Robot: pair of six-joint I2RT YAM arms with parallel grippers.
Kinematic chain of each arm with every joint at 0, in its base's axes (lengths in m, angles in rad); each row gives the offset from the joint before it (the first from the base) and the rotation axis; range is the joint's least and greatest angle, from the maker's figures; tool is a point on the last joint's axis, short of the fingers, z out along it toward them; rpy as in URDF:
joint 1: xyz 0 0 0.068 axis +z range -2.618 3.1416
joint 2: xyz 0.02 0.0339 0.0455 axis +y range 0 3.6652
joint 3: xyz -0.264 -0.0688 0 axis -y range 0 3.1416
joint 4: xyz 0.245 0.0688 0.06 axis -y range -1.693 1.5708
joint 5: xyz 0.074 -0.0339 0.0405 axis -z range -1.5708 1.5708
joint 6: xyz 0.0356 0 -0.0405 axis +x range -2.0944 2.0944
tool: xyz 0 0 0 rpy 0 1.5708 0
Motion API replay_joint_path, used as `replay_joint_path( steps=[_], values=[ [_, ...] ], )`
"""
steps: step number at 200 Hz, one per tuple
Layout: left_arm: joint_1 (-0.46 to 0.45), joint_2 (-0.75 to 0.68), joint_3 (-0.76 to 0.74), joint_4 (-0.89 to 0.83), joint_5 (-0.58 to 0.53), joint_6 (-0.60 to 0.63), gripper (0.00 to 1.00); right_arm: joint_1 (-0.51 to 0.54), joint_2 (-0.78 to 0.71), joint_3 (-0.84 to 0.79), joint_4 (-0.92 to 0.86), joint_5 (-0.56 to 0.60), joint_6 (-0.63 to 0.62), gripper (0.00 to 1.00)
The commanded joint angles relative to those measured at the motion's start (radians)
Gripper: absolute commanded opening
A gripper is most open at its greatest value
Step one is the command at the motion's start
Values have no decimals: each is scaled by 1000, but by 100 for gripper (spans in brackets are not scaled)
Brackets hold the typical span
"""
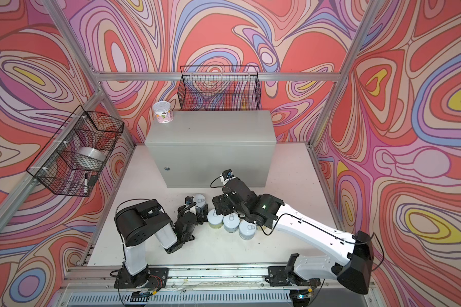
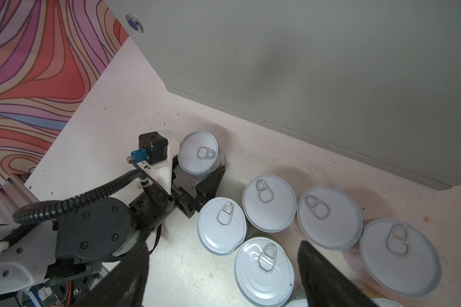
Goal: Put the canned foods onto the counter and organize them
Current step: 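Close the left gripper around the blue-labelled can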
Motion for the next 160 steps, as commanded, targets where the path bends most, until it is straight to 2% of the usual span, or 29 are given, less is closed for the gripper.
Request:
replay_joint_path(
  steps=[1, 55, 104, 160],
  values=[
    [-3, 48, 10, -37, -24, -4, 100, 3, 0, 21, -10, 23, -12, 90],
    [23, 104, 18, 75, -70, 6, 100, 3, 8, 18, -5, 32, -16, 90],
    [54, 111, 46, 73, -60, 8, 100, 3, 15, 21, -1, 33, -25, 90],
    [82, 119, 48, 76, -41, 0, 89, 3, 29, 35, -3, 36, -34, 90]
  ],
)
